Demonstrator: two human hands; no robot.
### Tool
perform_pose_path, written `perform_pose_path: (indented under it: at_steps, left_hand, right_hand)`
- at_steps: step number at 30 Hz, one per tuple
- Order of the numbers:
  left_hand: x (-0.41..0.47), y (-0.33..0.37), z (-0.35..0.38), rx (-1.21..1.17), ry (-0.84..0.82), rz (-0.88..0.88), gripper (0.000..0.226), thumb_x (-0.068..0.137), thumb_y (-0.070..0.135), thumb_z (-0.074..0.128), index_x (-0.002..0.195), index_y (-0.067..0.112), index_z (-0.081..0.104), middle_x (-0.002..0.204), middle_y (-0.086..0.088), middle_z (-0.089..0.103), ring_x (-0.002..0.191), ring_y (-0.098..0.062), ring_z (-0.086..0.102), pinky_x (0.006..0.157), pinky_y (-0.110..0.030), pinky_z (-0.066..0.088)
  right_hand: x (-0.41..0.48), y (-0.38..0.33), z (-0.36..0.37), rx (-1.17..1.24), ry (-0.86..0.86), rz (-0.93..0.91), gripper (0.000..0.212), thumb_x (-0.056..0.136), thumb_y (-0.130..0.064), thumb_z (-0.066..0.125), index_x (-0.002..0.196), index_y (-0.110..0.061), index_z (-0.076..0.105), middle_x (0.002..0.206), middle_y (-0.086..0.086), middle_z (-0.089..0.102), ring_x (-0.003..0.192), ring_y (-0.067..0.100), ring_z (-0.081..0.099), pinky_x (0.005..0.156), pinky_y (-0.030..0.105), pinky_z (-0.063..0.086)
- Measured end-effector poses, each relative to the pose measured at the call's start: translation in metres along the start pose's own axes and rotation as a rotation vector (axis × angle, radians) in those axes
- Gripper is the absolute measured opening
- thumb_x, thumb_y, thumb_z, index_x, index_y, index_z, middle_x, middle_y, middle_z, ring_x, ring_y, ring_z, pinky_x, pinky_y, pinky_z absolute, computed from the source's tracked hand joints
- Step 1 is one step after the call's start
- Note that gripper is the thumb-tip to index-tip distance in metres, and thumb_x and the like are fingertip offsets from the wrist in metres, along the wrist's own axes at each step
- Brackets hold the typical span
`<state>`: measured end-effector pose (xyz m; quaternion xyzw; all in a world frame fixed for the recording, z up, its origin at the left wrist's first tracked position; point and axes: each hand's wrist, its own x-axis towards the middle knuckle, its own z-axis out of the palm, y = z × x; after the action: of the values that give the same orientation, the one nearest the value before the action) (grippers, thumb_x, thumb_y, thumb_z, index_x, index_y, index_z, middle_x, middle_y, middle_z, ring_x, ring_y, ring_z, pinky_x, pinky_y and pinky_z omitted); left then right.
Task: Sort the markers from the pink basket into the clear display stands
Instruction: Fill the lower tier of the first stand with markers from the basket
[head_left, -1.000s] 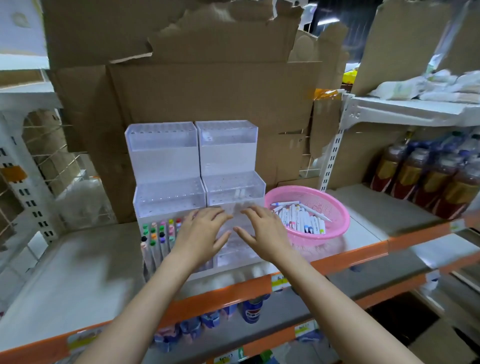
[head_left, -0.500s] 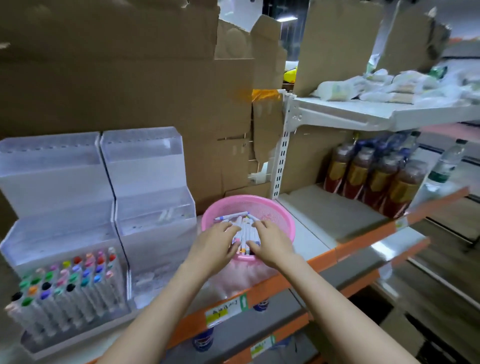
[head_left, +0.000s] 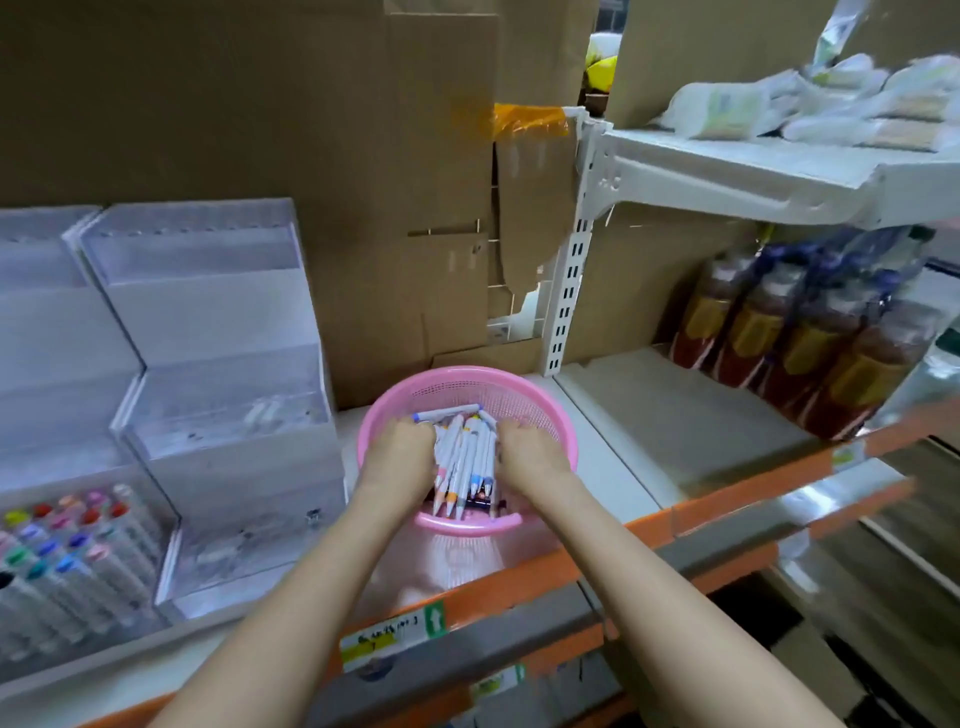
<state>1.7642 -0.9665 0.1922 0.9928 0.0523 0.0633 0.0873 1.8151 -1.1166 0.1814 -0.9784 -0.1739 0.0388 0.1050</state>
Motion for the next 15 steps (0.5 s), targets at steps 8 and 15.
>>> perform_pose_path:
  at_steps: [8, 15]
  left_hand:
    - [0.0018, 0.0049, 0.0067, 0.045, 0.024, 0.019, 0.02, 0.084, 0.007, 0.053, 0.097, 0.01, 0.067, 0.102, -0.011, 0.065, 0.094, -0.029, 0.06, 0.068, -0.033, 0.042]
    - [-0.0048, 0.0058, 0.007, -0.012, 0.03, -0.049, 0.02, 0.088, 0.009, 0.049, 0.1, 0.011, 0.065, 0.098, -0.008, 0.066, 0.083, -0.025, 0.058, 0.063, -0.028, 0.036]
  right_hand:
    - [-0.0007, 0.0008, -0.0016, -0.058, 0.056, -0.044, 0.013, 0.084, -0.002, 0.051, 0.086, -0.01, 0.061, 0.081, 0.01, 0.056, 0.086, 0.031, 0.059, 0.066, 0.035, 0.043]
    - [-0.003, -0.0001, 0.0013, 0.06, 0.044, -0.063, 0.012, 0.085, -0.016, 0.054, 0.076, -0.009, 0.059, 0.075, 0.008, 0.058, 0.076, 0.029, 0.059, 0.06, 0.034, 0.046]
